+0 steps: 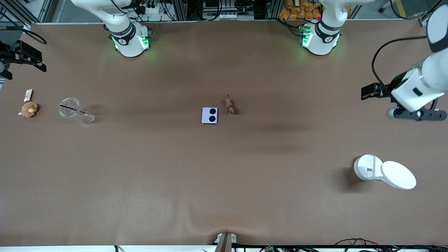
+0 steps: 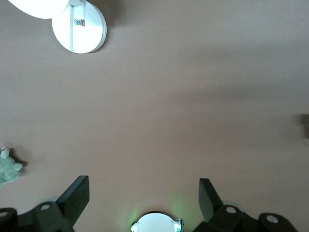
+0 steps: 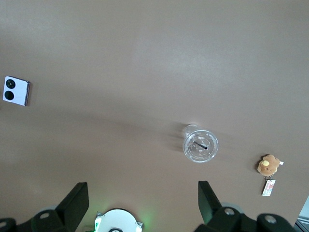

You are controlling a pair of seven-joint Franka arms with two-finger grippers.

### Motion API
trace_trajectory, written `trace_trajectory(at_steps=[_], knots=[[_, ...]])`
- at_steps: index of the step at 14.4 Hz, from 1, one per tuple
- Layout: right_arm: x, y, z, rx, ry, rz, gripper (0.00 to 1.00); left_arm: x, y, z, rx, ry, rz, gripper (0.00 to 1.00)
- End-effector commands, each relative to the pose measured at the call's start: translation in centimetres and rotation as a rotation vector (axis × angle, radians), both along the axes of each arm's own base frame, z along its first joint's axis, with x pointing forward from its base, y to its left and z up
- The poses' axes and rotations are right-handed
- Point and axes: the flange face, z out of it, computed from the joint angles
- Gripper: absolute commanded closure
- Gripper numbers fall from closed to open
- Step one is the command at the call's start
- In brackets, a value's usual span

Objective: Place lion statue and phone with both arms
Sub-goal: 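Move the left gripper toward the brown lion statue beside the phone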

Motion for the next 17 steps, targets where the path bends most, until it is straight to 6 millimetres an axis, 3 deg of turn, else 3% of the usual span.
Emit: trace_trajectory(at_steps=[1, 4, 10, 11, 15, 17], knots=[[0.1, -0.4, 0.2, 0.017, 0.004, -0.004, 0.00, 1.9, -0.7, -1.7, 0.015, 0.023, 0.003, 0.00], [0.1, -0.5, 0.2, 0.017, 0.004, -0.004, 0.00, 2.6, -1.0, -4.2, 0.005, 0.067, -0.008, 0.00], [0.2, -0.5, 0.0, 0.017, 0.008, -0.005, 0.00, 1.2, -9.6, -4.6, -0.026, 0.096, 0.144, 0.00], [0.2, -0.5, 0.0, 0.017, 0.008, -0.004, 0.00, 0.8, -11.4, -4.4, -0.068, 0.113, 0.187, 0.00], [0.2, -0.4, 0.0, 0.020, 0.009, -0.003, 0.00, -2.2, -23.6, -4.4, -0.110, 0.081, 0.312, 0.00], [0.3, -0.5, -0.1, 0.020, 0.010, -0.005, 0.00, -3.9, -27.3, -4.9, -0.097, 0.079, 0.304, 0.00]])
